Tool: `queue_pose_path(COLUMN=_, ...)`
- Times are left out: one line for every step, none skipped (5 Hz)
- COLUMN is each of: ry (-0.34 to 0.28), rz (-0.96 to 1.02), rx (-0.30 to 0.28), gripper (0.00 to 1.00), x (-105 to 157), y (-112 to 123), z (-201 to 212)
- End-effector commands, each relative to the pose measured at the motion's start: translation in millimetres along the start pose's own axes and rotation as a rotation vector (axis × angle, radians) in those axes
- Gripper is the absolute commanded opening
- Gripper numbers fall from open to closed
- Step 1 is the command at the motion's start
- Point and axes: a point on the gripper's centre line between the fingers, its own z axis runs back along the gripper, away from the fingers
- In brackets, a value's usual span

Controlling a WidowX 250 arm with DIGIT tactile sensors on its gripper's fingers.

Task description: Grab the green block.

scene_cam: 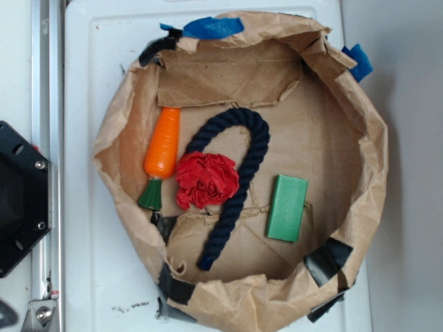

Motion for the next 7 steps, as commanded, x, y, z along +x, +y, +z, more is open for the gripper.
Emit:
queue_pose_path(ry=0.000, rz=0.000, rx=0.000, gripper=1.00, x=0.0, y=0.0, z=0.0)
queue_pose_path(ry=0.000, rz=0.000, rx=0.000, gripper=1.00, x=0.0, y=0.0, z=0.0)
queue_pose_path(ry=0.000, rz=0.000, rx=0.000, gripper=1.00, x=0.0, y=0.0, z=0.0)
queue_pose_path(ry=0.000, rz=0.000, rx=0.000, gripper=1.00, x=0.0, y=0.0, z=0.0)
queue_pose_path(ry=0.000, rz=0.000, rx=0.000, gripper=1.00, x=0.0, y=0.0, z=0.0)
queue_pose_path(ry=-0.074, rz=0.086, rx=0.009, gripper=1.00, x=40.4, y=-0.8, z=-2.0)
queue_pose_path(ry=-0.067, rz=0.182, rx=0.010, gripper=1.00, x=69.7, y=-2.6, z=-12.4)
